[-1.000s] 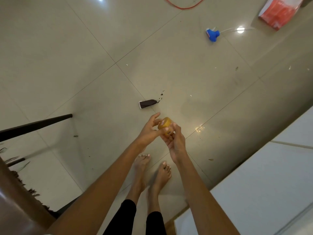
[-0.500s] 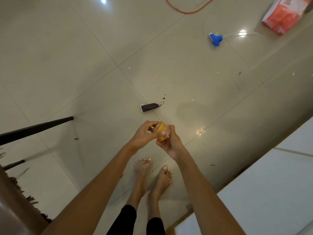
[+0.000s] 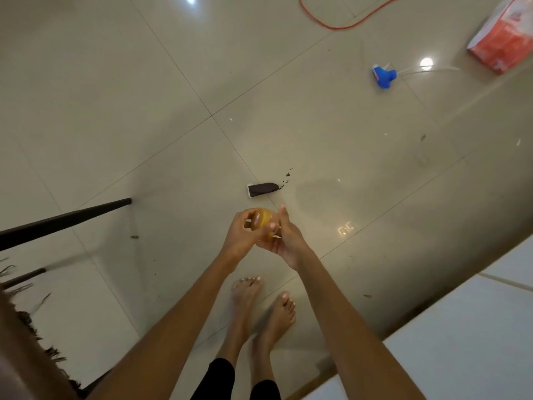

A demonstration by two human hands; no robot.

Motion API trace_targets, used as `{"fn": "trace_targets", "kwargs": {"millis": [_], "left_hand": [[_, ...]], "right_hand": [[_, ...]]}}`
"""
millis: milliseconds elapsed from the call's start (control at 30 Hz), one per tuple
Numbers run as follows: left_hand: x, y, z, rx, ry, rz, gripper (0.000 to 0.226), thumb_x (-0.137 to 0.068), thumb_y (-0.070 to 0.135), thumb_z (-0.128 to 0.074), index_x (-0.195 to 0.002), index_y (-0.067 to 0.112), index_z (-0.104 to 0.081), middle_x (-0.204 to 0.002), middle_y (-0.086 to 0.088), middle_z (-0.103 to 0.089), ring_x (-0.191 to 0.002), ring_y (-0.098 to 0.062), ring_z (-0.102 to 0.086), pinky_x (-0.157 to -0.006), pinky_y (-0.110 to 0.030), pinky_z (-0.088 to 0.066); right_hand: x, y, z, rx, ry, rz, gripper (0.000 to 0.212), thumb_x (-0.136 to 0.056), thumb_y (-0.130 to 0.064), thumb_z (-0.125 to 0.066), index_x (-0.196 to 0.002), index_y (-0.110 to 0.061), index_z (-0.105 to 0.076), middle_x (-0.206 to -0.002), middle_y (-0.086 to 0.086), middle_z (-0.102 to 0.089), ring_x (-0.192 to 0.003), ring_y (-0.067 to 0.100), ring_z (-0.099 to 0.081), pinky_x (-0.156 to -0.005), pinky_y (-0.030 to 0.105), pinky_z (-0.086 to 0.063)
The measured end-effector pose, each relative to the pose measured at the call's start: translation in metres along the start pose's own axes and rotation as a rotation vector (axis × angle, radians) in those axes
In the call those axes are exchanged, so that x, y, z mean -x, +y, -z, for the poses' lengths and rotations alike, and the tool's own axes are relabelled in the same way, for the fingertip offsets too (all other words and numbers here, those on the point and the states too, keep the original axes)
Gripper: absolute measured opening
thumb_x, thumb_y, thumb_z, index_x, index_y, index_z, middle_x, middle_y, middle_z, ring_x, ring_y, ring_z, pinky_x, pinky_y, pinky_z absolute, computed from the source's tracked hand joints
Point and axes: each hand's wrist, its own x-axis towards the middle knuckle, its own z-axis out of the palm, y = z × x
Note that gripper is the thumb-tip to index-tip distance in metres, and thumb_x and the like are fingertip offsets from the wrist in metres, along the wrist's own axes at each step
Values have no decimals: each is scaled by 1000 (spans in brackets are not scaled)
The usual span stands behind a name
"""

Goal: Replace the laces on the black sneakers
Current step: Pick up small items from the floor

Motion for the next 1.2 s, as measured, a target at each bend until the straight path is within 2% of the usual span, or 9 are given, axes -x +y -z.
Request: {"fn": "trace_targets", "kwargs": {"millis": [133, 267, 400, 500, 700, 833, 933, 1067, 1200], "left_hand": [[-29, -32, 8, 189, 211, 100, 47, -82, 30, -72, -120, 17, -49, -114, -2, -56, -106, -19, -57, -91, -35, -51], [-77, -73, 12, 130, 270, 136, 66, -75, 33, -78, -129, 19, -41, -115, 0, -52, -105, -20, -56, -95, -39, -49], [-127, -107, 17, 67, 337, 114, 58, -80, 26, -74, -126, 18, -41, -112, 3, -52, -97, -15, -53, -82, -27, -44], [-148, -118, 18, 37, 344, 79, 54, -80, 27, -73, -123, 20, -42, -108, 6, -52, -94, -13, -53, -81, -24, -41], [-129, -95, 10, -85, 273, 35, 52, -79, 29, -74, -120, 20, -44, -110, 3, -56, -96, -15, -56, -86, -30, -47], [-62, -37, -13, -157, 130, 17, 52, -81, 27, -73, -122, 19, -43, -113, -1, -56, -100, -21, -56, -90, -34, -47], [0, 14, -39, -190, -8, -19, 52, -82, 28, -72, -124, 20, -42, -114, -1, -55, -98, -19, -56, -85, -29, -45], [86, 79, -77, -341, -232, -132, 57, -81, 29, -73, -128, 22, -41, -113, 6, -54, -97, -12, -53, -80, -24, -41], [167, 139, -111, -466, -420, -273, 61, -78, 28, -76, -126, 19, -39, -109, 5, -54, -95, -13, -55, -80, -25, -44]], "right_hand": [[-49, -7, -2, 634, 272, 292, 44, -98, -44, -40, -111, -6, -59, -105, 12, -58, -98, 30, -59, -85, 40, -52], [-133, -7, 14, 1345, 393, 585, 36, -92, -8, -46, -128, -8, -48, -129, 14, -42, -119, 30, -41, -87, 41, -44], [-211, 0, 16, 1642, 503, 680, 49, -87, -6, -54, -134, -14, -42, -138, 10, -37, -121, 29, -38, -85, 39, -45], [-239, 6, 17, 1698, 548, 638, 31, -89, -5, -53, -119, -12, -52, -124, 9, -47, -113, 27, -44, -73, 34, -43], [-182, 26, 37, 932, 570, 431, 22, -96, -15, -45, -106, -4, -61, -102, 16, -63, -97, 32, -57, -67, 29, -34], [-72, 39, 45, 332, 521, 288, 19, -96, -6, -37, -96, -7, -56, -89, 19, -57, -77, 30, -58, -64, 39, -47], [26, 33, 46, -54, 572, 225, 22, -97, -8, -34, -87, -13, -52, -74, 10, -47, -60, 17, -46, -50, 27, -41], [156, 21, 49, -302, 652, 266, 26, -100, -36, -40, -96, -14, -52, -76, 2, -46, -65, 13, -45, -51, 24, -40], [265, 24, 59, -417, 795, 380, 22, -102, -24, -38, -112, -9, -49, -91, 8, -56, -76, 15, -55, -60, 24, -48]]}}
